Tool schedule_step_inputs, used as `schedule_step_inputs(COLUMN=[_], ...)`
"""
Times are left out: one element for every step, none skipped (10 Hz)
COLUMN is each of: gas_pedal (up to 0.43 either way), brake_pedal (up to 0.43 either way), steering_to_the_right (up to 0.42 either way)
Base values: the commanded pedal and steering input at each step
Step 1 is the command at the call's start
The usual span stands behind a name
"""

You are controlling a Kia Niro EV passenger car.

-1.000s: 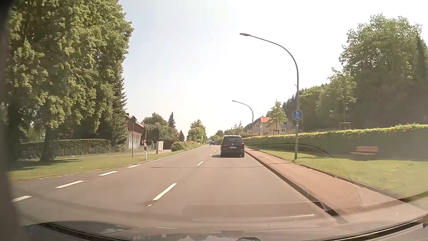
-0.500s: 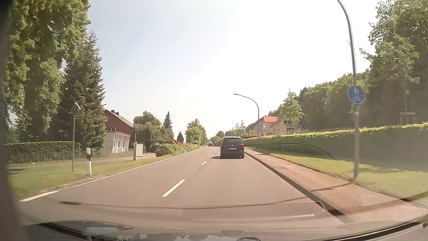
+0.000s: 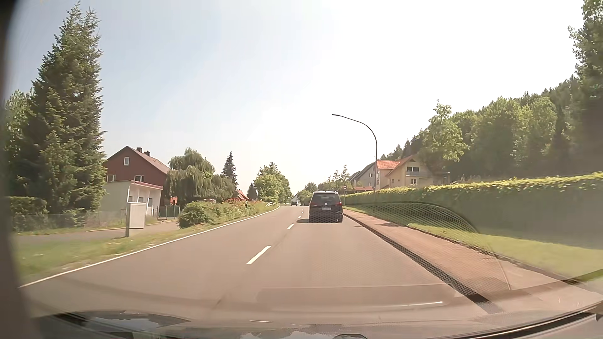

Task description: Follow the waypoints while adhering to traffic rules and regulations

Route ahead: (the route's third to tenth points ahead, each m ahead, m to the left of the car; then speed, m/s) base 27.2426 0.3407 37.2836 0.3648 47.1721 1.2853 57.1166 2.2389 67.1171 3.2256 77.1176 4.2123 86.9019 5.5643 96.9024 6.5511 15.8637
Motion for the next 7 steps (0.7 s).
schedule_step_inputs(gas_pedal=[0.197, 0.197, 0.197, 0.197, 0.209, 0.209, 0.209], brake_pedal=[0.0, 0.0, 0.0, 0.0, 0.0, 0.0, 0.0], steering_to_the_right=[-0.003, -0.003, -0.003, -0.003, -0.003, -0.004, -0.004])
